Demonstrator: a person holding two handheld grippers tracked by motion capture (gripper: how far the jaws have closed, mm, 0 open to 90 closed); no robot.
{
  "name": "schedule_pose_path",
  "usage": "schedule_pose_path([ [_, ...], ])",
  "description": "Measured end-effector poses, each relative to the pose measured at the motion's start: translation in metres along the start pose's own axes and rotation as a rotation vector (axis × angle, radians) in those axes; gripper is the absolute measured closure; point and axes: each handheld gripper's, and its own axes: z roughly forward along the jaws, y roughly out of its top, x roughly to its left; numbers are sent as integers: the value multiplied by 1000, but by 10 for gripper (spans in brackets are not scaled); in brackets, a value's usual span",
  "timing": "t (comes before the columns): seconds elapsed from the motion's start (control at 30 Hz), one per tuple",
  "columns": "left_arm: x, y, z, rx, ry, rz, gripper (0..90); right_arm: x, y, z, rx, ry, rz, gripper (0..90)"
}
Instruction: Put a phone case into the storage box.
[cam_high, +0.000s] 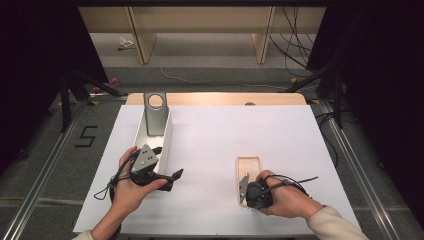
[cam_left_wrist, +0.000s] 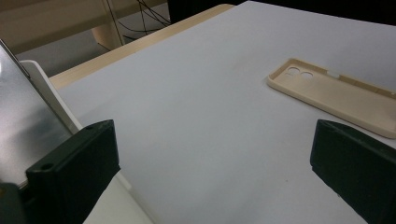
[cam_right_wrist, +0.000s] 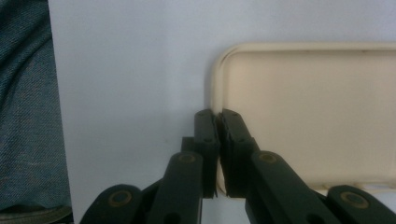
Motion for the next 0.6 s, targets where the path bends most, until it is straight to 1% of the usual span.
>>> schedule_pose_path([
  [0.23,0,0,0,0,0,1,4,1,0,0,-6,1,3,872],
  [0.27,0,0,0,-1,0,0,4,1,0,0,-8,1,-4,874],
  [0.47,0,0,-1,-3,0,1,4,2,-1,-4,-19,-15,-4,878],
  [0.5,0,0,0,-4,1,0,4,2,-1,-5,-32,-20,-3,880],
  [0.53,0,0,-1,-4,0,0,4,2,-1,-7,-28,-20,-2,880],
  [0.6,0,0,0,-3,0,1,4,2,-2,-9,-55,-36,-1,881],
])
